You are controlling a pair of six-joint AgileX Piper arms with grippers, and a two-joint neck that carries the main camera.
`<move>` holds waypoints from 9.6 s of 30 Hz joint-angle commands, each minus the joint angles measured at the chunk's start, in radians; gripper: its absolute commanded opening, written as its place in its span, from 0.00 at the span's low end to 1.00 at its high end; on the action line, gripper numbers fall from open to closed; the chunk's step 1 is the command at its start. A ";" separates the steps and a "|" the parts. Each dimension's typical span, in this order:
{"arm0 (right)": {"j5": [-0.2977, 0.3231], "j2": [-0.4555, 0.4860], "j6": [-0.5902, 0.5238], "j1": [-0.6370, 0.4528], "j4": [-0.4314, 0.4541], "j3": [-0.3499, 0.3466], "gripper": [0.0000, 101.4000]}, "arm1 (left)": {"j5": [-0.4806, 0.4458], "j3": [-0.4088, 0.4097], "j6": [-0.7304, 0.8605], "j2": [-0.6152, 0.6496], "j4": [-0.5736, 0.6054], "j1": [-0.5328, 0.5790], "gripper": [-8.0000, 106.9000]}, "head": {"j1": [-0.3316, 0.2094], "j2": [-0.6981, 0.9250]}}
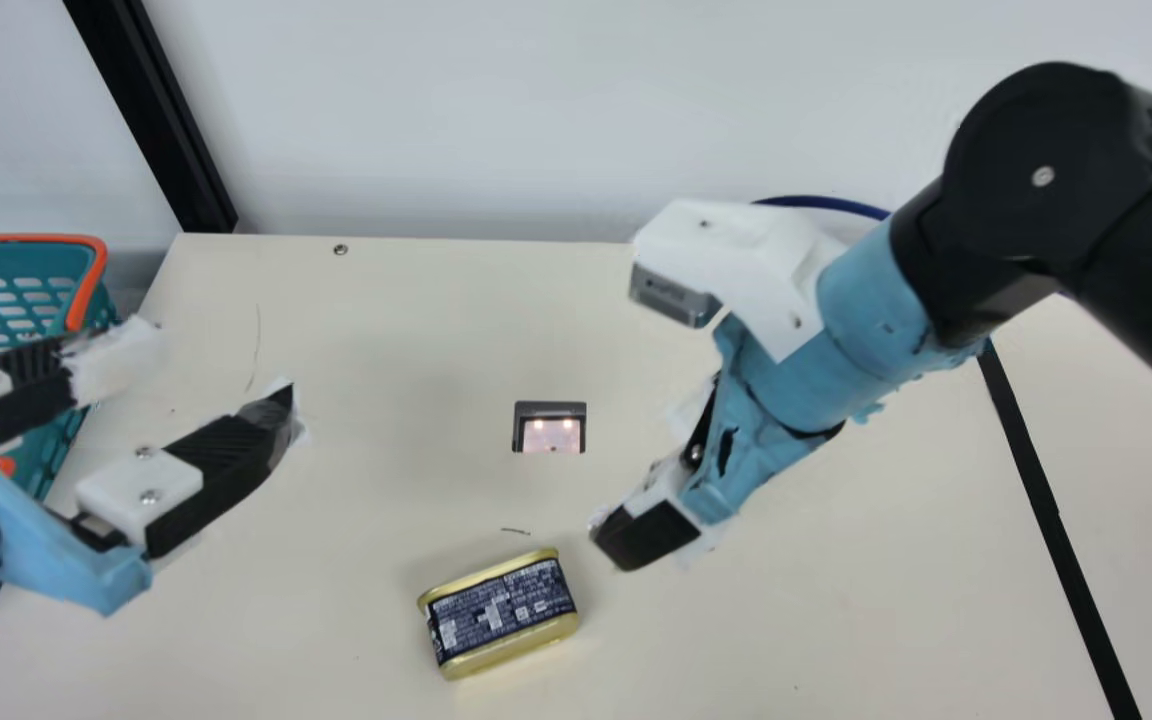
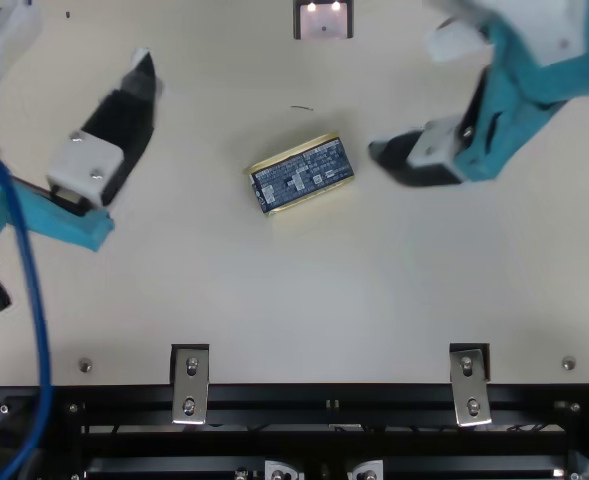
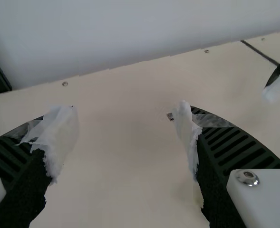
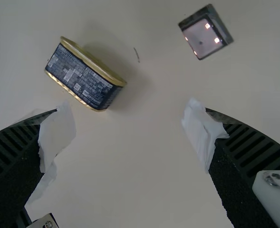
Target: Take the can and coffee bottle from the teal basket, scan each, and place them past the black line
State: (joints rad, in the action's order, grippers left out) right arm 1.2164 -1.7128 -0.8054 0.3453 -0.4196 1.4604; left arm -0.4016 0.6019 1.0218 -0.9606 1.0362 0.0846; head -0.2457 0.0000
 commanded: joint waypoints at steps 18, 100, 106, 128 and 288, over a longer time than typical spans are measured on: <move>0.004 -0.159 -0.508 0.264 0.142 0.037 1.00 | -0.057 -0.014 -0.112 -0.011 0.038 -0.088 0.85 | -0.009 -0.003; -0.025 -0.103 -0.092 0.051 0.367 0.095 0.00 | -0.057 -0.014 -0.112 -0.011 0.038 -0.088 0.85 | 0.007 -0.287; -0.042 0.004 0.053 -0.074 0.459 -0.042 0.00 | -0.057 -0.014 -0.112 -0.011 0.038 -0.088 0.85 | 0.001 -0.436; -0.145 0.290 0.423 -0.664 0.671 -0.436 0.00 | -0.057 -0.014 -0.112 -0.011 0.038 -0.088 0.85 | -0.014 -0.619; 0.007 0.929 0.267 -0.703 -0.503 -0.587 1.00 | -0.089 0.354 -0.560 -0.304 -0.312 -0.335 0.85 | -0.188 0.626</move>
State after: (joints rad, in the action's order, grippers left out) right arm 1.2230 -0.7834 -0.5384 -0.3577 -0.9223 0.8736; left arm -0.4779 0.8929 0.5320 -1.2300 0.7939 -0.2210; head -0.4095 0.6142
